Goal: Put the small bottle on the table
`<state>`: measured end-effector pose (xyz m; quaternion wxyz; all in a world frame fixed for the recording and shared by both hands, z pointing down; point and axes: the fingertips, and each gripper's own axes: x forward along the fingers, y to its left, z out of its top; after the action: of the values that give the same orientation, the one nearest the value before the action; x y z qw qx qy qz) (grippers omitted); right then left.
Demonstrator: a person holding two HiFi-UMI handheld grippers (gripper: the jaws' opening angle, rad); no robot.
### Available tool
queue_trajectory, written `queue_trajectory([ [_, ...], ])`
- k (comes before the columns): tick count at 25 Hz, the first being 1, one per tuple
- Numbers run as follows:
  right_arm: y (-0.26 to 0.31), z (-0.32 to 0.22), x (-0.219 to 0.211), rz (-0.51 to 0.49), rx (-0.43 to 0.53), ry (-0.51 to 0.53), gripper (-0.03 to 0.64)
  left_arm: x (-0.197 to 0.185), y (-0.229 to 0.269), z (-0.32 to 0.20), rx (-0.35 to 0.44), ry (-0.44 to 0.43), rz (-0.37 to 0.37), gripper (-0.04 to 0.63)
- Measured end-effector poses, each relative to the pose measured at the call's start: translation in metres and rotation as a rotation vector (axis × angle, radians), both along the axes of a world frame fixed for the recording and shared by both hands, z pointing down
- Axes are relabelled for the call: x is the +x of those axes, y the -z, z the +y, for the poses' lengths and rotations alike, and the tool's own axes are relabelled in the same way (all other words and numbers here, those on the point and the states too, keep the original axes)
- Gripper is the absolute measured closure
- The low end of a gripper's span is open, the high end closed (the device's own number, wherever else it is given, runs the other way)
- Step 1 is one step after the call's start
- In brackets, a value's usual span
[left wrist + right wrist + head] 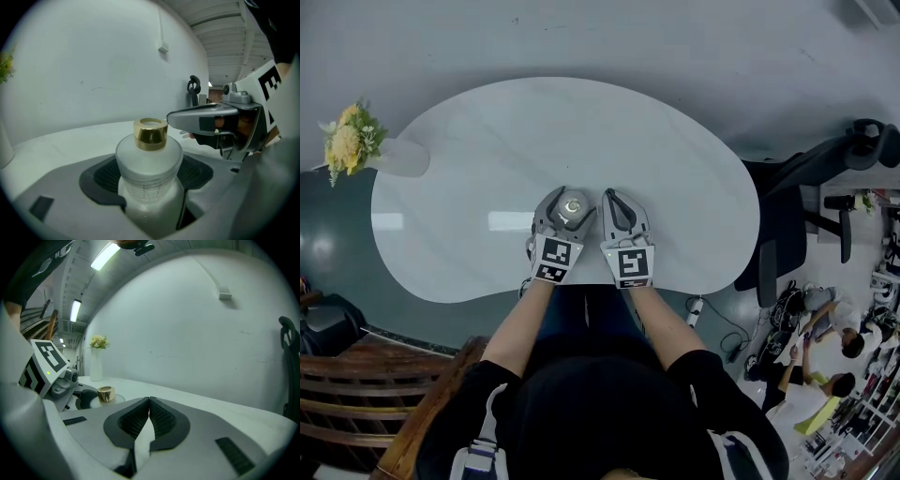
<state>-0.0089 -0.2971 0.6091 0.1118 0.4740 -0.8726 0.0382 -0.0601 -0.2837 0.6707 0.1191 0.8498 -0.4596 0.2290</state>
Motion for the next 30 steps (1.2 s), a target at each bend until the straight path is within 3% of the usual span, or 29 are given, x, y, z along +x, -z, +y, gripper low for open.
queue_trajectory([
  [6,0.011,0.002,0.0,0.003,0.005,-0.003,0.595,-0.002,0.004,0.004,-0.011,-0.003,0.016,0.229],
  [15,0.048,0.009,0.003,0.005,0.038,-0.015,0.595,-0.012,0.058,0.017,0.058,0.025,0.054,0.234],
  [24,0.098,0.014,0.01,0.008,0.097,-0.026,0.595,-0.019,0.135,0.017,0.208,0.095,0.093,0.534],
  [27,0.12,0.014,0.016,0.002,0.128,-0.047,0.595,-0.019,0.163,0.018,0.256,0.11,0.108,0.583],
  [30,0.143,0.015,0.022,-0.008,0.158,-0.07,0.595,-0.018,0.189,0.018,0.29,0.127,0.127,0.588],
])
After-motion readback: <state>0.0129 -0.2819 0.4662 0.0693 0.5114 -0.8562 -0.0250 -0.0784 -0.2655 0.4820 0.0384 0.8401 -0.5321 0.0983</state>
